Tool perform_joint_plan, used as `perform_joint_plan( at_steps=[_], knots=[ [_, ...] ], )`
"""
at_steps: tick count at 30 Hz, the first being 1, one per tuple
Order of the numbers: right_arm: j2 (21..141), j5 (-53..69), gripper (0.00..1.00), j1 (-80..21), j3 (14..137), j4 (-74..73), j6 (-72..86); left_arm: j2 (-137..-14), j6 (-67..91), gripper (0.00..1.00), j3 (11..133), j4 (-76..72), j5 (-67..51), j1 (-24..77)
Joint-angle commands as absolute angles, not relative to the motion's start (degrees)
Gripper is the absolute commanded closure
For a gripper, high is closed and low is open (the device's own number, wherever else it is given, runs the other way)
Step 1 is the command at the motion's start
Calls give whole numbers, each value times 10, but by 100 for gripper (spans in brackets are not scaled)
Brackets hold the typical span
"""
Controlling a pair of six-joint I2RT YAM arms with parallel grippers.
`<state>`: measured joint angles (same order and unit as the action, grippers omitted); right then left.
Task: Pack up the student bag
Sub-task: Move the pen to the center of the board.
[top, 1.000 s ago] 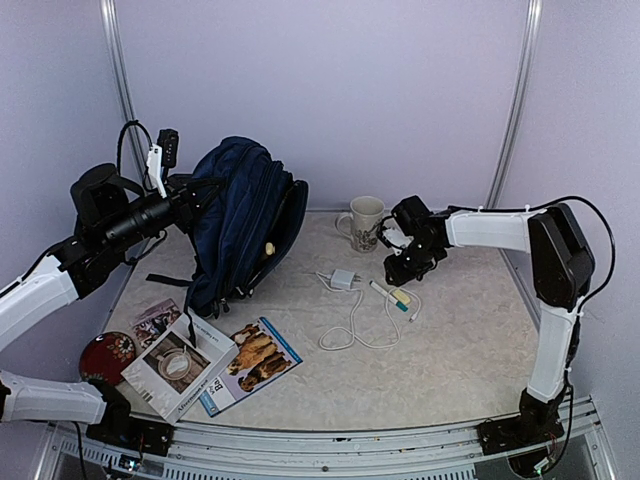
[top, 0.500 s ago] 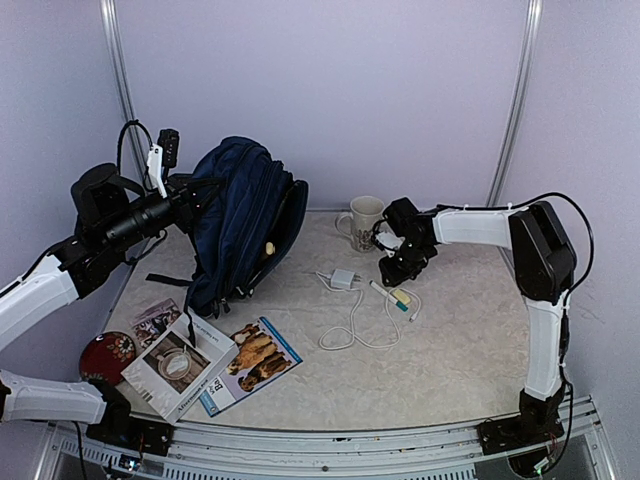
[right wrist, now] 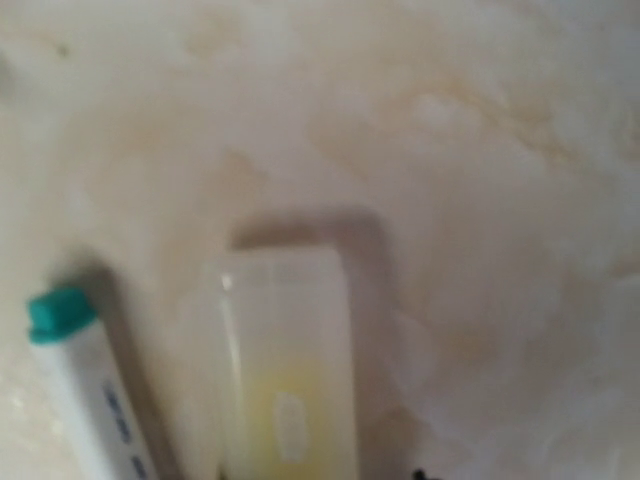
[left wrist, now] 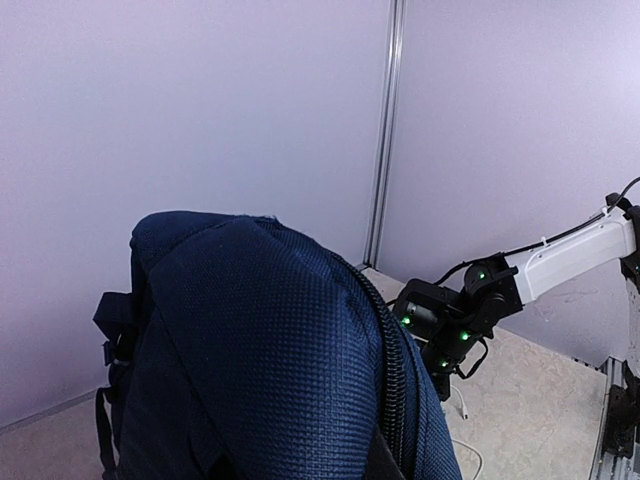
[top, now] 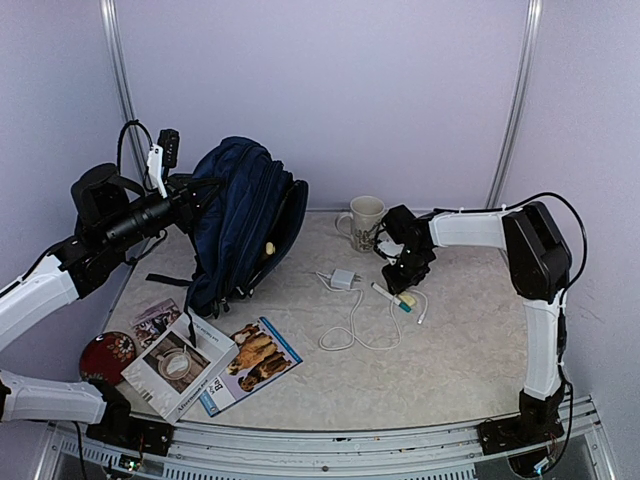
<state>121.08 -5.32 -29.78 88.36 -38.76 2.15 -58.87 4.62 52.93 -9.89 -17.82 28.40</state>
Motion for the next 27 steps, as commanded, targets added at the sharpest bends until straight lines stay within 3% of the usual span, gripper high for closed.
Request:
perform_joint_plan(
  at_steps=[1,8,17,22,27],
  knots=[
    [1211,-79,62,-278,868,-428,23,-583,32,100,533,-122,-155,273],
    [1149,-100,56,-249,809,-455,36,-583,32,100,533,-121,-156,273],
    [1128,-42,50,-202,777,-448,40,-583,32,100,533,-122,-156,274],
    [1152,53,64,-202,787,-410,45,-579,33,100,534,-121,-159,273],
    [1170,38,83,-203,804,-419,56,-577,30,100,533,-121,-152,274]
  ],
)
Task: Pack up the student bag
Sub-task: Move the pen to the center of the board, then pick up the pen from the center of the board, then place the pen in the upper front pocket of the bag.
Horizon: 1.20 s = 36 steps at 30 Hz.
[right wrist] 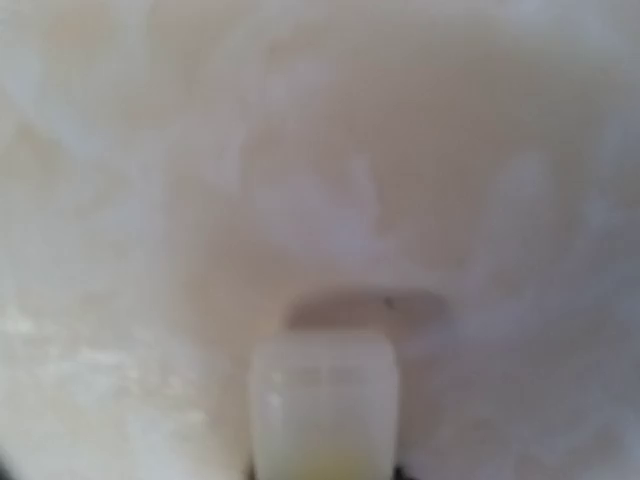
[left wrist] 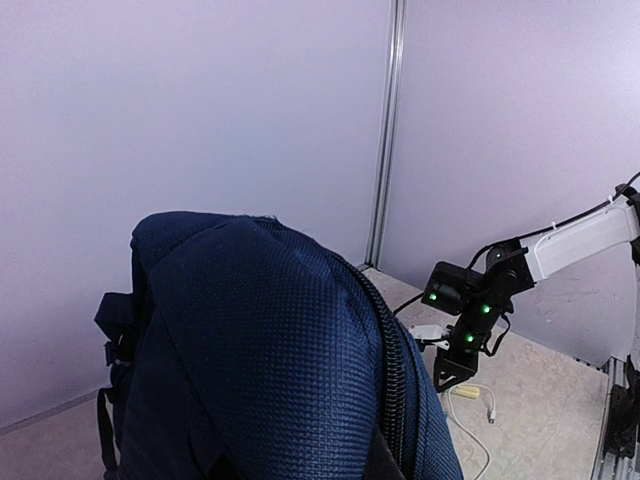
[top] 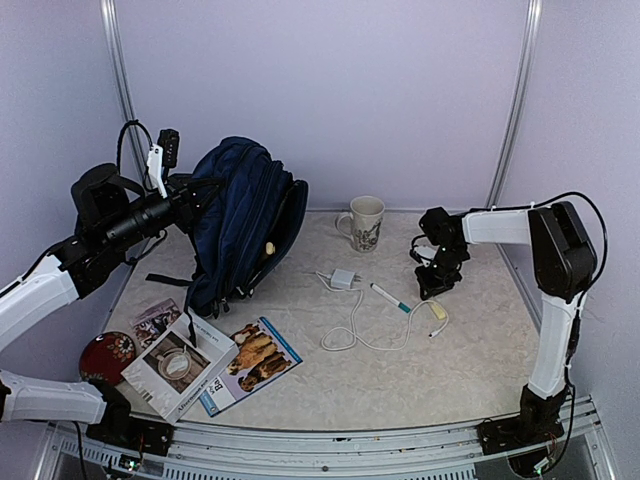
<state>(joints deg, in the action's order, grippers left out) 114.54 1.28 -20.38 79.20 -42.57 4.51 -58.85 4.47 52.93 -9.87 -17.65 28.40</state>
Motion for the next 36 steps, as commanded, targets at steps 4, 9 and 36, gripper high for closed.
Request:
perform_joint_plan(
  at_steps=[4,9,36],
  knots=[
    [1152,20,92,-207,813,-415,58,-575,32,100,534,-123,-159,274],
    [1092,-65,98,-210,823,-389,68,-578,31,100,533,-121,-154,274],
    [1014,263,100,-497,803,491,100,-574,34,100,528,-132,-160,274]
  ],
)
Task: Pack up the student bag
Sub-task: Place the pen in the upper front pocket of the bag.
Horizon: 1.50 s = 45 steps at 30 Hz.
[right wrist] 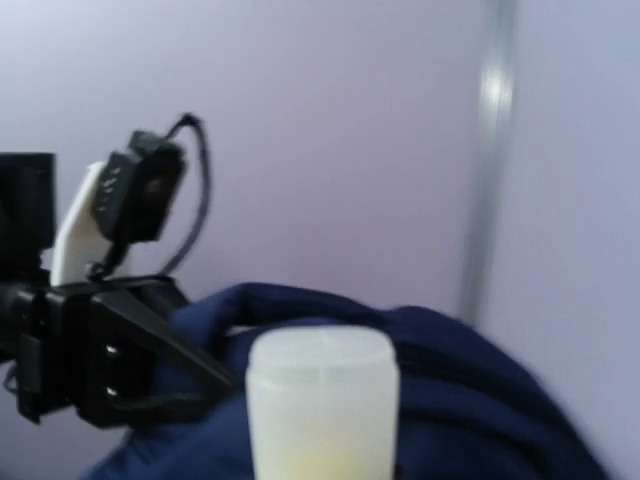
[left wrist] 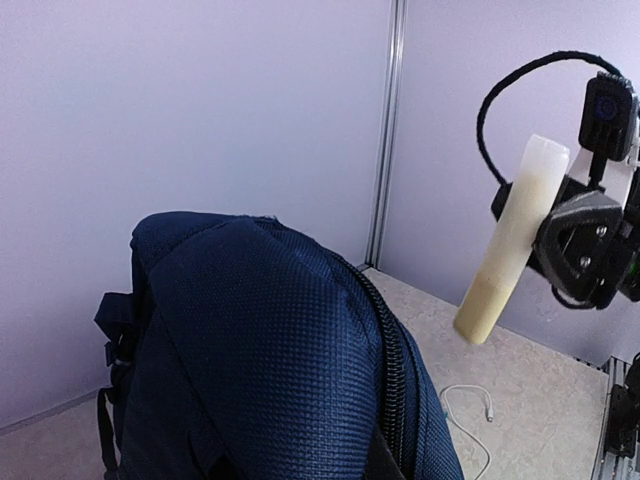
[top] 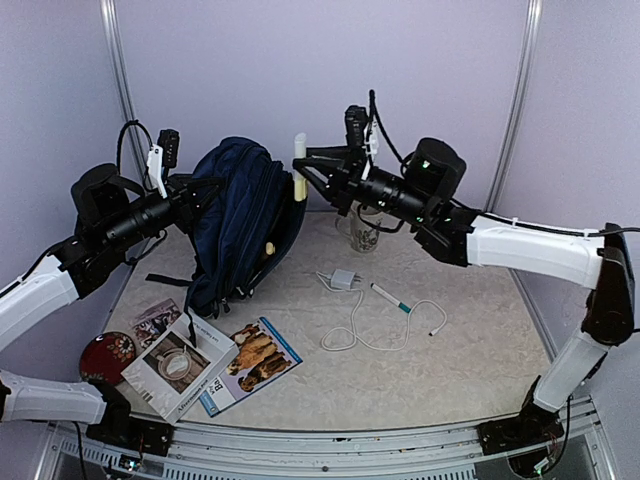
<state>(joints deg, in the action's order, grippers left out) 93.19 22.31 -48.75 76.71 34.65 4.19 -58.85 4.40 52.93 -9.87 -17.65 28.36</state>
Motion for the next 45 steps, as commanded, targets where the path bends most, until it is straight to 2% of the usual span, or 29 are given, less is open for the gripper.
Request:
perform_joint_plan(
  at_steps=[1,7,17,21,24,25,30,33,37,42,45],
  knots=[
    [1039,252,100,-497,810,502,112,-571,34,100,525,-134,-157,274],
    [1099,236,100,-497,844,476,114,-571,41,100,523,-138,-157,274],
    [1105,177,100,-478,812,461,87,-570,37,100,523,-139,-153,271],
    [1109,181,84,-472,814,450,97,-570,38,100,524,-138,-154,271],
    [1110,192,57,-472,820,435,94,-567,36,100,523,-138,-151,270],
    [1109,196,51,-472,824,426,91,-567,35,100,523,-137,-149,270],
    [1097,204,44,-472,832,392,69,-565,37,100,524,-137,-155,270],
    [1088,204,45,-472,832,383,63,-566,36,100,523,-137,-151,270],
    [1085,212,70,-472,833,389,55,-566,39,100,524,-138,-158,270],
    [1095,200,82,-472,843,428,24,-566,40,100,524,-139,-157,270],
    [1114,187,83,-472,863,456,2,-567,44,100,524,-140,-166,271]
  ],
)
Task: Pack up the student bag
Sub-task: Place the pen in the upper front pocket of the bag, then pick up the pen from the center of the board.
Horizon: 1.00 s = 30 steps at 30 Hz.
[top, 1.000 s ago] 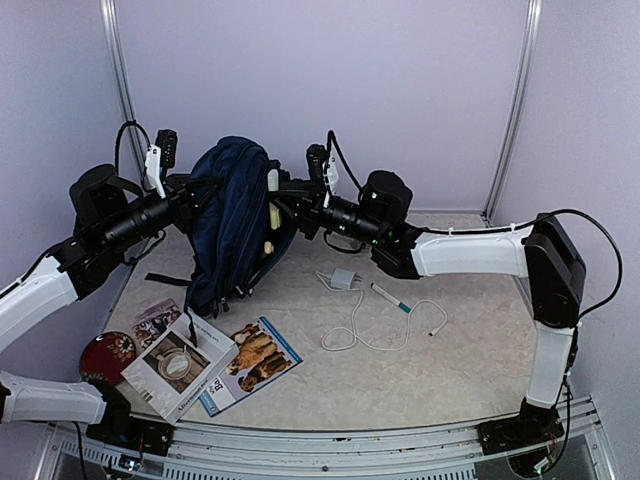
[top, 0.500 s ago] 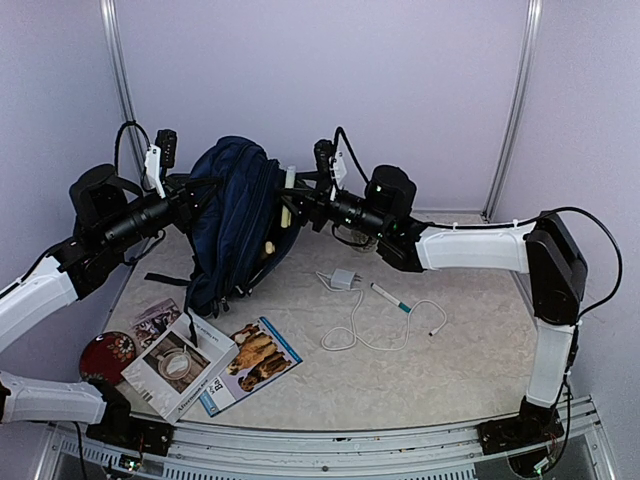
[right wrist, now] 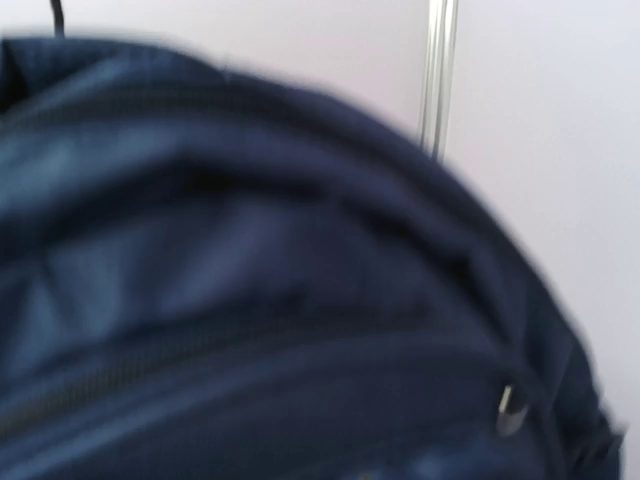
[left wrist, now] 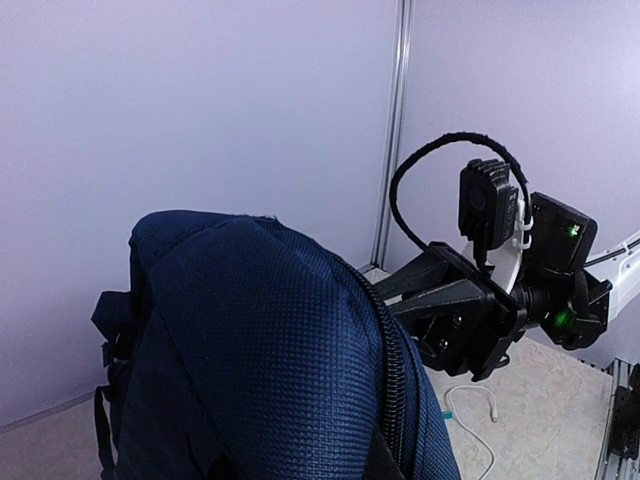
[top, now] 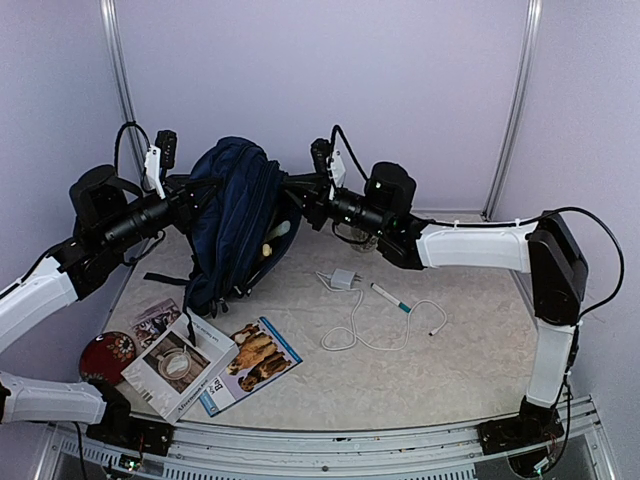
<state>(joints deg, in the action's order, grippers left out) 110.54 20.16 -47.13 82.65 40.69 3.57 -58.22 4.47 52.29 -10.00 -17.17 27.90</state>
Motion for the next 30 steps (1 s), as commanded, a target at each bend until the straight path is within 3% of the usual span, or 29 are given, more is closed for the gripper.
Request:
perform_joint_plan(
  at_steps=[1,9,12,18,27,30],
  knots=[
    [1120,186,82,-472,871,454,0,-566,43,100,524,-140,-166,270],
    [1057,226,73,-472,854,388,17,-565,41,100,523,-139,-158,270],
    [997,235,67,-472,876,254,4,-567,37,100,523,-138,-148,271],
    [929,75,57,-445,911,-70,-32,-567,36,100,523,-137,-150,269],
    [1024,3,48,-345,937,-407,63,-574,39,100,523,-137,-152,268],
    [1075,1,37,-344,952,-462,57,-577,38,100,524,-134,-151,269]
  ],
)
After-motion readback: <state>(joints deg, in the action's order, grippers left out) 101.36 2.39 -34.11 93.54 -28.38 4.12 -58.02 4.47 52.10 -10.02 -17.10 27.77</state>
